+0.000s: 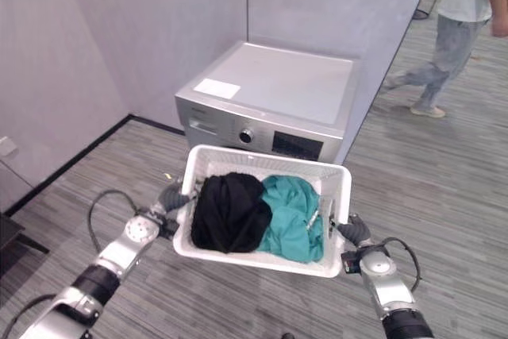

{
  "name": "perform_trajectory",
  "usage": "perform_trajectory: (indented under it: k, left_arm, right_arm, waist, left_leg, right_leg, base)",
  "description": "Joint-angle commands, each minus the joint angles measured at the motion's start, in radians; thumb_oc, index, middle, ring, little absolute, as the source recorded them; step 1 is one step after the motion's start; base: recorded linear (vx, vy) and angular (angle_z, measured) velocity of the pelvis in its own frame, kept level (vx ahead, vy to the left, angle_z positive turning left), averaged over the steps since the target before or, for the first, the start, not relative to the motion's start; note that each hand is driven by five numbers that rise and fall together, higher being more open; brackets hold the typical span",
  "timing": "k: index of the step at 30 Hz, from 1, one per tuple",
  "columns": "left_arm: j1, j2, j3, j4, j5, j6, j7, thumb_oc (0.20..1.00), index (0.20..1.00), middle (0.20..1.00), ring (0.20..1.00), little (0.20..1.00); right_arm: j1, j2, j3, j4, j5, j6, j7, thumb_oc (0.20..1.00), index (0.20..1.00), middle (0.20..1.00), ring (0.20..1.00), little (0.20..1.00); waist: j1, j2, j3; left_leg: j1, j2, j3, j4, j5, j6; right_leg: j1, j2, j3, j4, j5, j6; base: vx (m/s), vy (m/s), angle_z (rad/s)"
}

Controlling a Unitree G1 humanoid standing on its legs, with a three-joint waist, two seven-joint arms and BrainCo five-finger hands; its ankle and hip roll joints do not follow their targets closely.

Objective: Grab the laundry basket,head to the washer,open it,put in the laundry and shut it.

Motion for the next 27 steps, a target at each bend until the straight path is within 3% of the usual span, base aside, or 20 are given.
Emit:
perform_trajectory:
  k: [1,14,22,27]
  left_arm:
    - [-0.120,0.006,0.053,-0.011,0.003,-0.079,0.037,0.200,0.200,0.200,0.200,0.200]
    - [-0.118,0.033,0.082,-0.060,0.013,-0.076,0.038,0.200,0.200,0.200,0.200,0.200]
    - [-0.118,0.105,0.153,-0.225,0.013,-0.100,0.026,0.200,0.200,0.200,0.200,0.200]
    - [-0.171,0.102,0.154,-0.215,0.021,-0.099,0.047,0.200,0.200,0.200,0.200,0.200]
  right_arm:
    - [-0.102,-0.024,-0.055,-0.044,0.007,-0.097,-0.005,0.200,0.200,0.200,0.200,0.200]
    - [-0.053,-0.029,-0.082,-0.182,0.014,-0.092,0.024,0.200,0.200,0.200,0.200,0.200]
    - [-0.009,-0.040,-0.141,-0.318,0.060,-0.116,0.061,0.200,0.200,0.200,0.200,0.200]
    - [-0.014,-0.020,-0.156,-0.370,0.084,-0.115,0.059,0.200,0.200,0.200,0.200,0.200]
  waist:
    - [0.013,-0.021,-0.022]
    - [0.001,-0.024,-0.006]
    - [0.001,-0.054,0.046]
    - [-0.012,-0.074,0.067]
  left_leg:
    - [0.038,0.080,-0.021,0.052,-0.131,-0.024]
    - [0.023,0.072,-0.010,0.096,-0.155,-0.016]
    - [-0.091,0.045,0.010,0.274,-0.229,0.006]
    - [-0.160,0.005,0.022,0.380,-0.290,0.050]
  right_leg:
    - [-0.085,-0.079,0.042,0.130,-0.043,0.081]
    - [-0.098,-0.083,0.062,0.136,-0.040,0.082]
    - [-0.143,-0.097,0.121,0.117,-0.001,0.092]
    - [-0.187,-0.133,0.181,0.137,0.029,0.110]
  base:
    - [0.00,0.000,0.00]
    - [0.00,0.009,-0.03]
    - [-0.07,0.047,-0.17]
    - [-0.11,0.173,-0.28]
